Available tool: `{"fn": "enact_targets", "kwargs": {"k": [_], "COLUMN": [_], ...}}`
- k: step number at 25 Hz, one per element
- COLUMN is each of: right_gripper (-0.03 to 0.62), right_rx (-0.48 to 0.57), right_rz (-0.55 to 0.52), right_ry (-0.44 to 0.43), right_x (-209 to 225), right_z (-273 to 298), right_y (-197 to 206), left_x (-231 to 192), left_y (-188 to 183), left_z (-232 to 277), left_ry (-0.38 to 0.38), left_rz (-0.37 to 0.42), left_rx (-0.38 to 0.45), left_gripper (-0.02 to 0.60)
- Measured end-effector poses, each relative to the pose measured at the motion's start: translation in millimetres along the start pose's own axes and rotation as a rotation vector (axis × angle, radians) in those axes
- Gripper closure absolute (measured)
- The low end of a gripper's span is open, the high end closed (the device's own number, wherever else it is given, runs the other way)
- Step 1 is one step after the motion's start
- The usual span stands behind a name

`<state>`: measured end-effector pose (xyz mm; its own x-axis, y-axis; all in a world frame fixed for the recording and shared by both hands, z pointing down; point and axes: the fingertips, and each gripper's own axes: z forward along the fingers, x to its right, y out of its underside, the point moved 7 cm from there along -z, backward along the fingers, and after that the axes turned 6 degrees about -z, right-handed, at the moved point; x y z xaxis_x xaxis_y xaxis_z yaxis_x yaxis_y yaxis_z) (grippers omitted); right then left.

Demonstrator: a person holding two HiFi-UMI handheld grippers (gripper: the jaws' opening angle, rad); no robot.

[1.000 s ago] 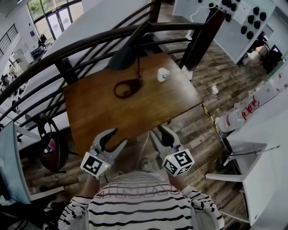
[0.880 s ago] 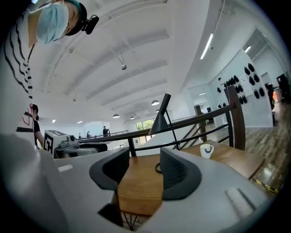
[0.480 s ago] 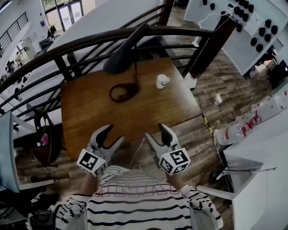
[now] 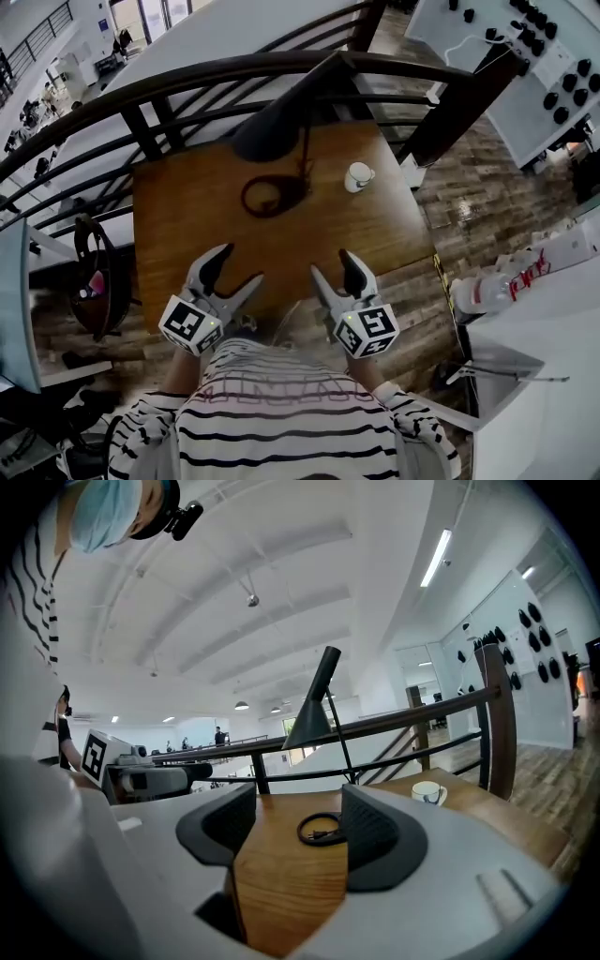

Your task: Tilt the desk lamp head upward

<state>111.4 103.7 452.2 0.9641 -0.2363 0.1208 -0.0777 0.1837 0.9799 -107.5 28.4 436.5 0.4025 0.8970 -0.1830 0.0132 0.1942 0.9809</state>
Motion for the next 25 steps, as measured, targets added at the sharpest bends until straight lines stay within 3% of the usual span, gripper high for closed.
{"fn": "enact_targets", "kwargs": {"k": [14,20,25], "right_gripper": [0.319,0.322,0.323], "right_rx": [0.005,0.003,-0.01], "right_rz": [-0.027,-0.069,-0.09], "right_ry": [0.102,0.119,0.066], "right_x": [-7.5,12.9,40.9], "right_z": [114.5,134.8,157.6], "right_y": [-27.3,-36.6,-36.9], "left_x": [-125.5,-139.1,-146.6], "left_y": [-32.1,-29.6,-27.4], "left_z": [8.1,29.4,52.2], "left_ry": [0.071,0.095,0.049], "left_rz": [-0.058,-0.11,-0.12], "left_rx": [0.015,0.018,0.028], "left_gripper": [0.265,0.264,0.259]}}
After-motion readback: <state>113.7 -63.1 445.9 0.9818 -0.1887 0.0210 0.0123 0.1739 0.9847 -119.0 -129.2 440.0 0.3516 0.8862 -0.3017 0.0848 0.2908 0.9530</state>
